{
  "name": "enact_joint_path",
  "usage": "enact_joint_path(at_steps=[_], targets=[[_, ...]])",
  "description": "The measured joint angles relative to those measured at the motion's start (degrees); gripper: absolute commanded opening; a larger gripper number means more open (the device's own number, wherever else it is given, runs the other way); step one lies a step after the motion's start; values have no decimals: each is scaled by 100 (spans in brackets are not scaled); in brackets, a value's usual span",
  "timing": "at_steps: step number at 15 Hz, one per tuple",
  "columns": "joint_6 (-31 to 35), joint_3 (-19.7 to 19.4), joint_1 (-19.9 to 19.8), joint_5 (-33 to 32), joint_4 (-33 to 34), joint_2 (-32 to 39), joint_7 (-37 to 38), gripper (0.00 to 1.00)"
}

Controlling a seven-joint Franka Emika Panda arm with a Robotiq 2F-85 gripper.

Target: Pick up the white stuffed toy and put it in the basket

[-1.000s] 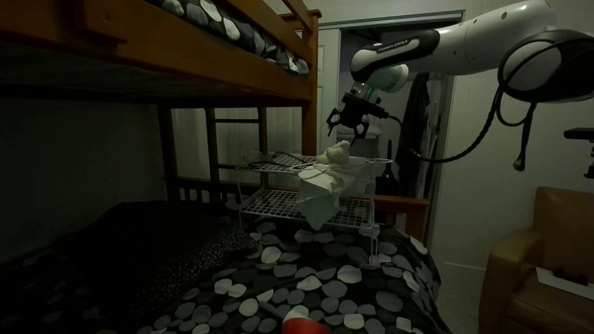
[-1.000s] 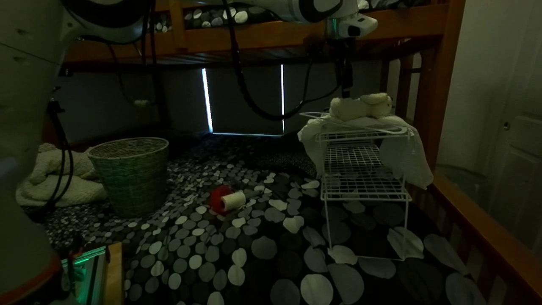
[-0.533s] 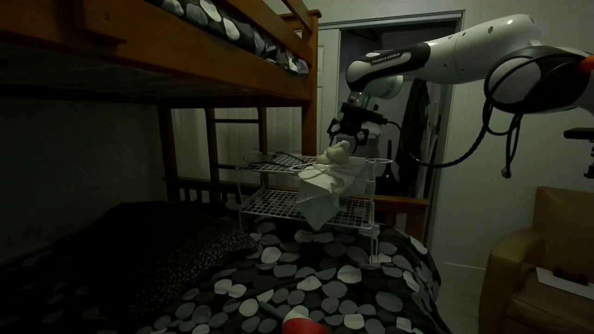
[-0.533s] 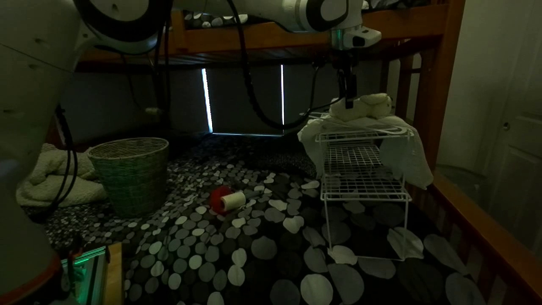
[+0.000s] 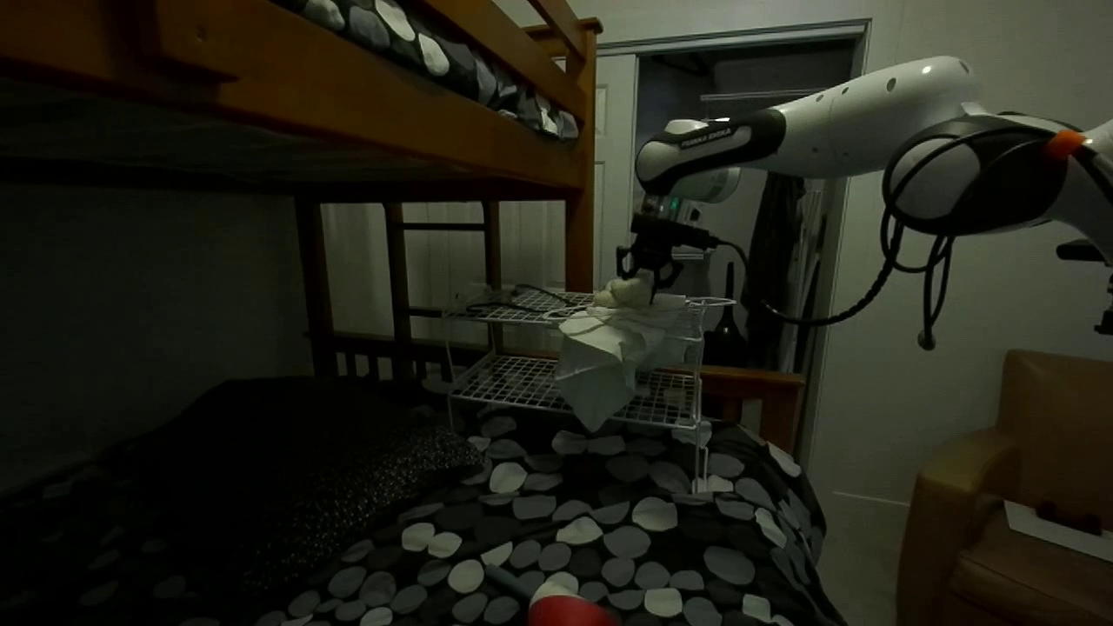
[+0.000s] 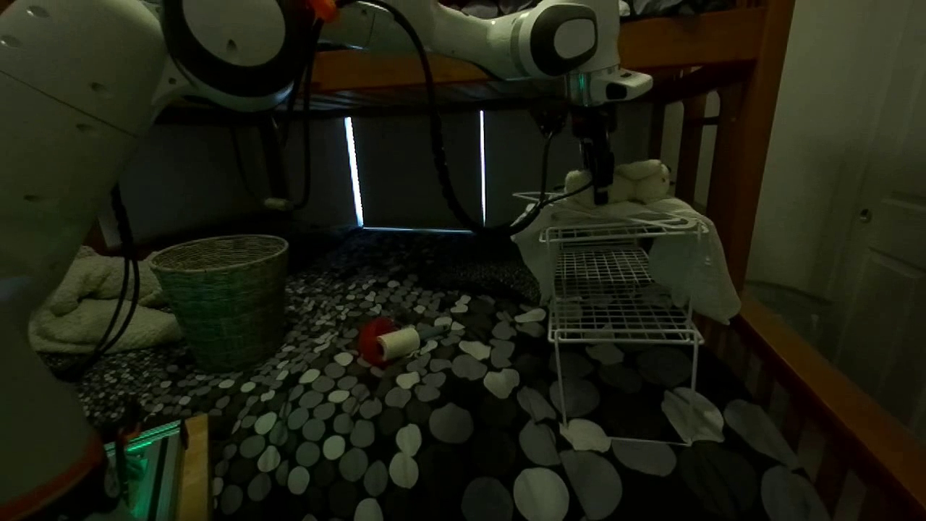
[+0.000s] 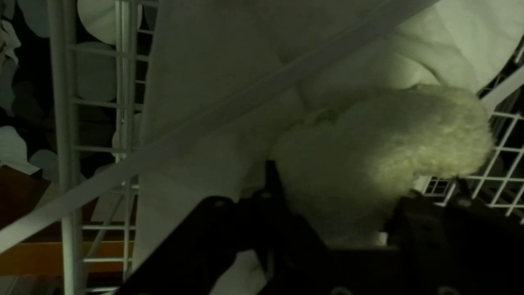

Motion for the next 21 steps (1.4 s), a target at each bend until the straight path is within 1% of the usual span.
enact_joint_path(at_steps=[1, 3, 4, 5, 6, 7, 10, 13, 15, 17, 20, 21], targets=[[0, -1, 2, -33, 46, 23, 1, 12], [0, -6, 2, -76, 113, 44, 1, 0], [-2, -8, 2, -93, 143, 51, 1, 5], [-10, -9, 3, -111, 164, 56, 1, 3], [-21, -9, 3, -115, 181, 59, -1, 4], [-27, 3, -6, -87, 201, 55, -43, 3], [64, 145, -147, 237, 349, -68, -572, 4], [241, 327, -425, 822, 321, -543, -1341, 4], [248, 483, -625, 1332, 189, -960, -1841, 4], [247, 628, -761, 1891, -77, -1385, -2167, 4], [140, 869, -814, 2747, -519, -1887, -2461, 4], [14, 954, -809, 2983, -647, -1993, -2474, 17]])
